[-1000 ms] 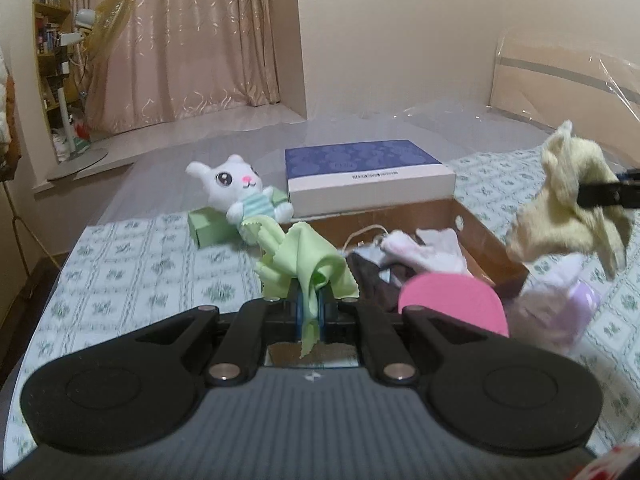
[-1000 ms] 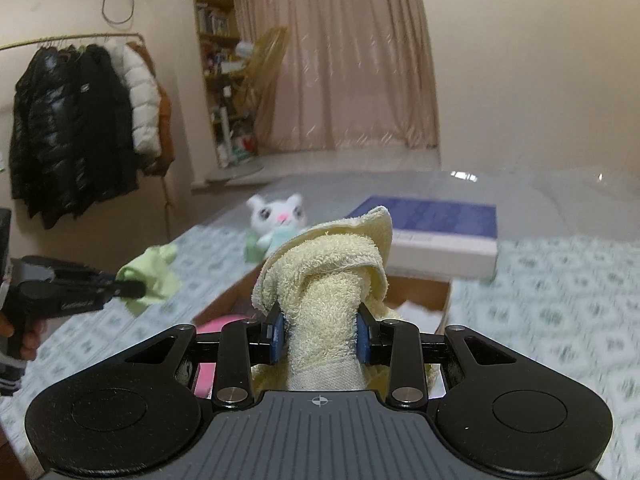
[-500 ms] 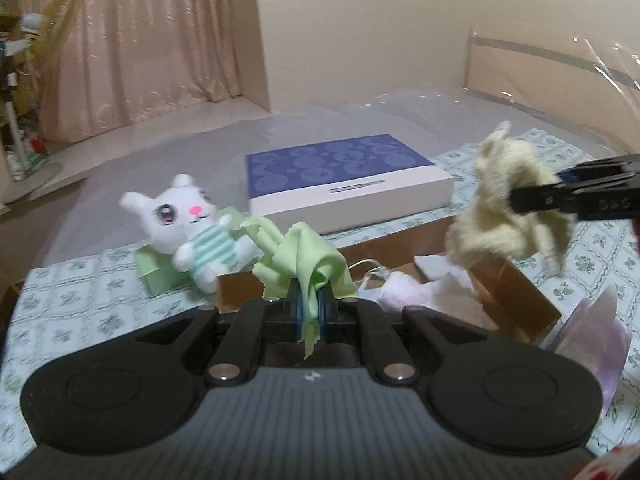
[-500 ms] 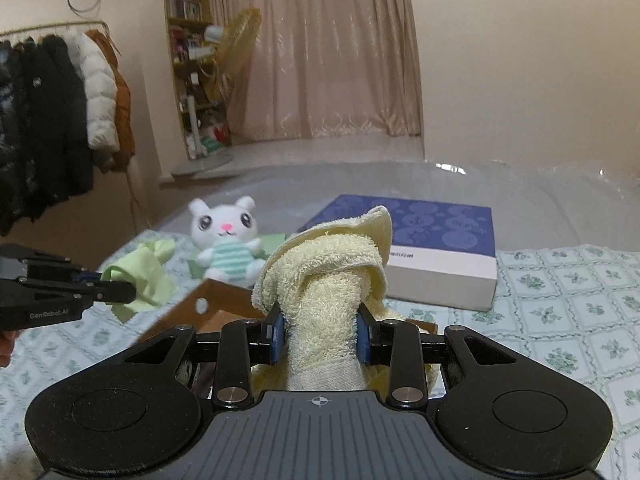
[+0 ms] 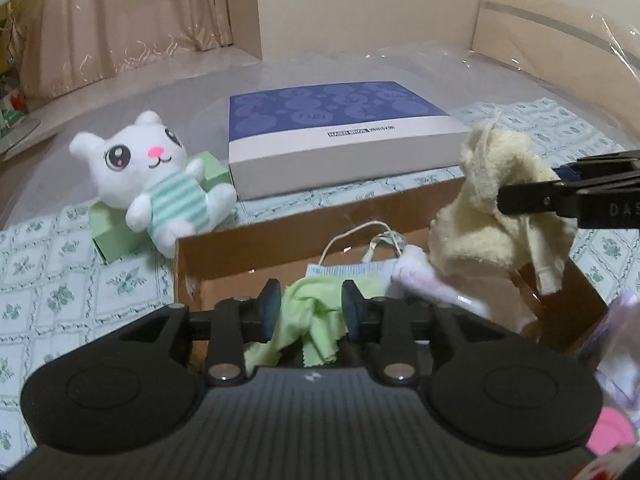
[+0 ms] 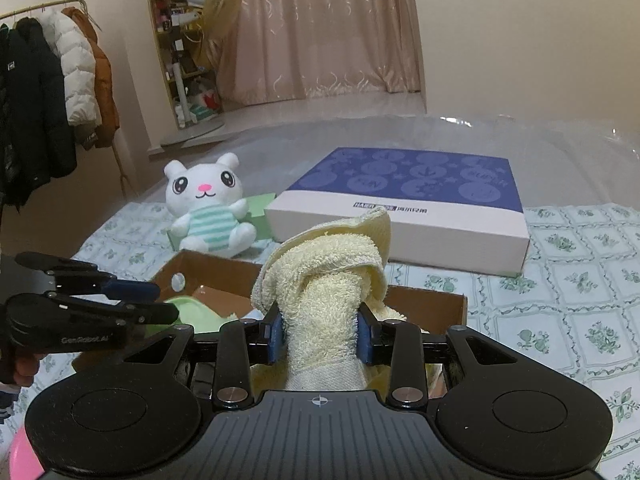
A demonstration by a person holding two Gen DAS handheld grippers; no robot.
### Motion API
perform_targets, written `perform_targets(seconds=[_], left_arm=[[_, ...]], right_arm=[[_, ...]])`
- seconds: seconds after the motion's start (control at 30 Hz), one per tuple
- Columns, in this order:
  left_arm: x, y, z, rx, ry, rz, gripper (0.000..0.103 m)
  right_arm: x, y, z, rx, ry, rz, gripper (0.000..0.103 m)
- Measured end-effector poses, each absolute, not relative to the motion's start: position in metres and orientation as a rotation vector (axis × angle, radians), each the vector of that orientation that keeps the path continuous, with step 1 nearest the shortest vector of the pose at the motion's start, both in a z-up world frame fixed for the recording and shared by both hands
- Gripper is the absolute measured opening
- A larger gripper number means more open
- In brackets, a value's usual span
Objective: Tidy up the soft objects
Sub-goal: 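Open both grippers to drop the yellow towel and green cloth into the box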
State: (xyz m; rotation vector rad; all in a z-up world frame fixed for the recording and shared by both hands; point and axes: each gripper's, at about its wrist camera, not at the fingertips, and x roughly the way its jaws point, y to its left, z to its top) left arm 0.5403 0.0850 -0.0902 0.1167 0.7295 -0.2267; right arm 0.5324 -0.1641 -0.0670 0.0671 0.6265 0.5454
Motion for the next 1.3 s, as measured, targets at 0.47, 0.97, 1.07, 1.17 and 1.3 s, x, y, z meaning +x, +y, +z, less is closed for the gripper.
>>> perform_targets(seconds=[0.47,0.97,1.07,1.17,1.3], left_arm=[[0.509,0.109,-0.082,0.086,0.712,-0.199,0.031],[0.508,0.115,-0.080,0.081,0.699,-0.164,0.031],[0.515,0.116,-0.082,0.074,0.709,-0.148,0.030],[0.519,0.115,-0.086,0.065,0.717,-0.148,0.030],[0.522,0.113,-0.092,0.066,0.732,-0.145,0.030]], right_arm=[[0.528,-0.174,-0.068,0.109,0.646,0.548,0.061],[0.556,-0.183,-0.065,0.147,0.571,0.467,0.015],[0.571,-0.170,-0.075,0.100,0.635,0.467,0.008],[0.579,-0.160,-0.093,0.046,0.708,0.476,0.008],[0.577,-0.150,-0.117,-0.021,0.807,0.547,0.008]])
